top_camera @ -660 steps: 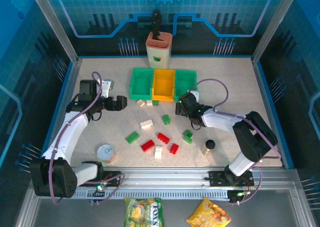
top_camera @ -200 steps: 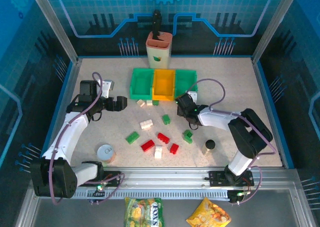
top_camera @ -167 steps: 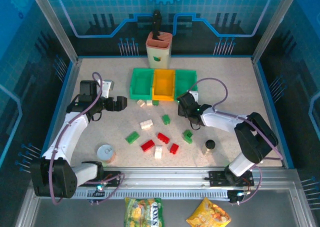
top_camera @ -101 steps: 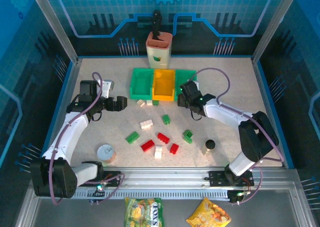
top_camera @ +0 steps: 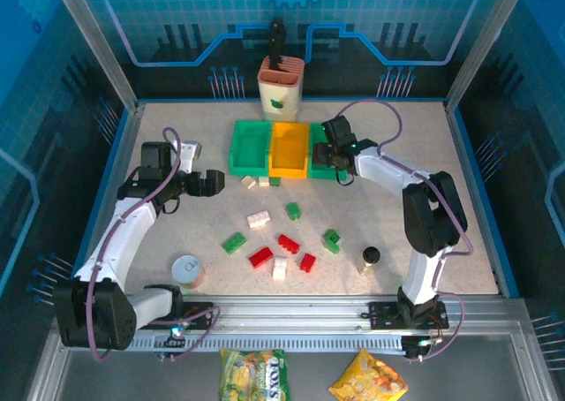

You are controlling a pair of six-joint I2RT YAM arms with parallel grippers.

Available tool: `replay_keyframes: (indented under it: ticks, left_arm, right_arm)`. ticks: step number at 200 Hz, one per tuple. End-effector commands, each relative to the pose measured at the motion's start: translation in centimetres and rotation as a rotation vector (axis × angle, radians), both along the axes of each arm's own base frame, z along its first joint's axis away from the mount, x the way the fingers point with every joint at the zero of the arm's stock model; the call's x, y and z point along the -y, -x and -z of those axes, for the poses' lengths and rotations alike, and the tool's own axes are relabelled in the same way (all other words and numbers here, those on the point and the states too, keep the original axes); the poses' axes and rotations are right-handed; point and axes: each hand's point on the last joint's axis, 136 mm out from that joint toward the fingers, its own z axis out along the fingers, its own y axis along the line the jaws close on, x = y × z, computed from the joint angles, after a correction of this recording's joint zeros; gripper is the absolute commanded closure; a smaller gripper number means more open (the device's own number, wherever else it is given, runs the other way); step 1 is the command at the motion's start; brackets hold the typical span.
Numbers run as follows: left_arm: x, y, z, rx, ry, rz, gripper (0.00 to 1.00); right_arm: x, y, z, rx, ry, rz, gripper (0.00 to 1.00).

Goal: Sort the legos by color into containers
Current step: Place the lego in the container.

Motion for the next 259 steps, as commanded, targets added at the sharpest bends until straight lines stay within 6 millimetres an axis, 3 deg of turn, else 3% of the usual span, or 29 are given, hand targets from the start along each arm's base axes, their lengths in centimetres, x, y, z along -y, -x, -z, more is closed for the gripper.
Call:
replay_keyframes:
  ticks: [1, 65, 126, 204, 259]
  left_arm:
    - [0.2, 0.1, 0.0, 0.015, -0.005, 0.022, 0.01]
    - [0.2, 0.1, 0.1, 0.012, -0.006, 0.023, 0.01]
    - [0.1, 0.0, 0.2, 0.008, -0.011, 0.023, 0.01]
    - [0.1, -0.1, 0.4, 0.000, -0.009, 0.024, 0.01]
    - [0.0, -0.4, 0.5, -0.039, 0.017, -0.015, 0.01]
  right_arm:
    - [0.0, -1.5, 0.4, -0.022, -0.010, -0.014, 0.37]
    - [0.7, -4.7, 0.6, 0.006, 0.049, 0.011, 0.35]
    - [1.7, -5.9, 0.3, 0.020, 0.085, 0.031, 0.28]
    - [1.9, -5.1, -2.8, 0.069, 0.059, 0.022, 0.25]
    - [1.3, -2.3, -4.0, 0.054, 0.025, -0.023, 0.27]
